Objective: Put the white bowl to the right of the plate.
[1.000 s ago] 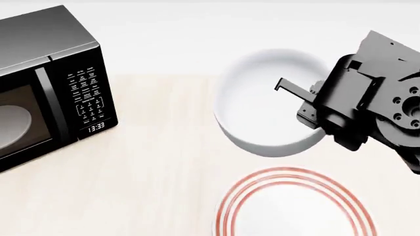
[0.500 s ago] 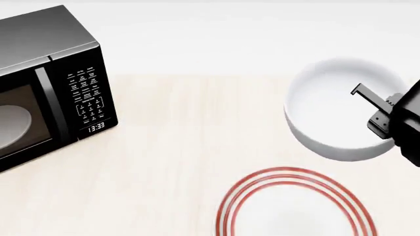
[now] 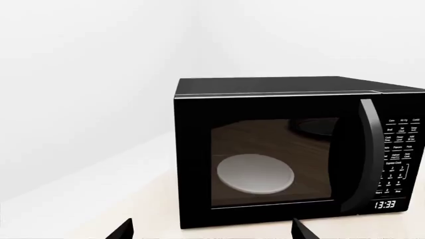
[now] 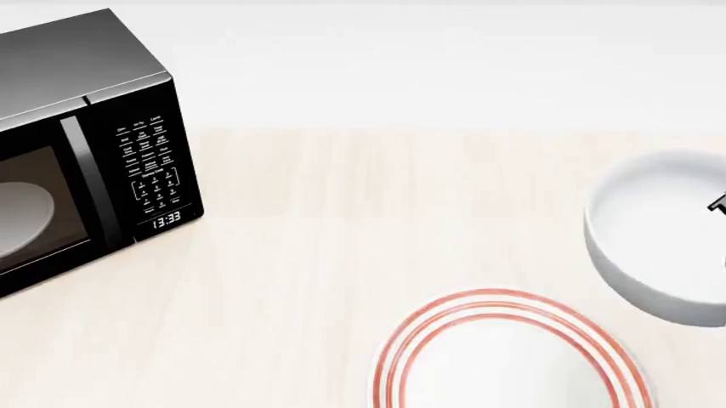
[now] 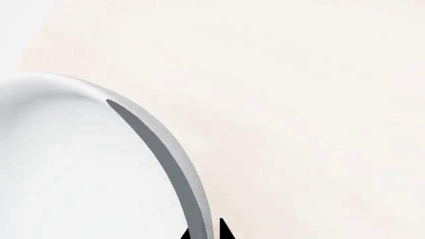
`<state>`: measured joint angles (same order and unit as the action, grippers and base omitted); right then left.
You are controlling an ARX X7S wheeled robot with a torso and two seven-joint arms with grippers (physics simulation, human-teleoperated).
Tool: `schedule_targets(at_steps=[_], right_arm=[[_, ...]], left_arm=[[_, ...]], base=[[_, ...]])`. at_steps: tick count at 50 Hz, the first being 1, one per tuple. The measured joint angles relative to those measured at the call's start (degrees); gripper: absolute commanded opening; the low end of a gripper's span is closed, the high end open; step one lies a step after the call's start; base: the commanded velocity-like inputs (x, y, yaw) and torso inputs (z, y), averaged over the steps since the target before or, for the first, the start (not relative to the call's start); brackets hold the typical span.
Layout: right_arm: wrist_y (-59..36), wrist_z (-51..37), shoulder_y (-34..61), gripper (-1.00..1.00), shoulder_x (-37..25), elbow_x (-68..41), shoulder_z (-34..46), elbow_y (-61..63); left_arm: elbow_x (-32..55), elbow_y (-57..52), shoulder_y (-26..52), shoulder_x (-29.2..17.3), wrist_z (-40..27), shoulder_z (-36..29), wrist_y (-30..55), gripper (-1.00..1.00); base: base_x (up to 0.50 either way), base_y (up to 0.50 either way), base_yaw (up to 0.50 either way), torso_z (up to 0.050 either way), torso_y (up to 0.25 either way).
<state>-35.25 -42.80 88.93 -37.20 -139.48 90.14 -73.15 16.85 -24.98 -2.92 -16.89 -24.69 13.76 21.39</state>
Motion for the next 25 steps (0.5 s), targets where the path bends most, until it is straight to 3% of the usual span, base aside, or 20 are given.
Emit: schedule_targets(at_steps=[25], right_arm=[[3.6, 4.6, -4.1, -1.00, -4.3, -14.4, 15.1, -1.5]], left_arm=[[0.2, 0.4, 0.0, -0.4, -0.5, -0.2, 0.0, 1.00]], base=[[0.00, 0.00, 0.00, 0.000, 0.000]])
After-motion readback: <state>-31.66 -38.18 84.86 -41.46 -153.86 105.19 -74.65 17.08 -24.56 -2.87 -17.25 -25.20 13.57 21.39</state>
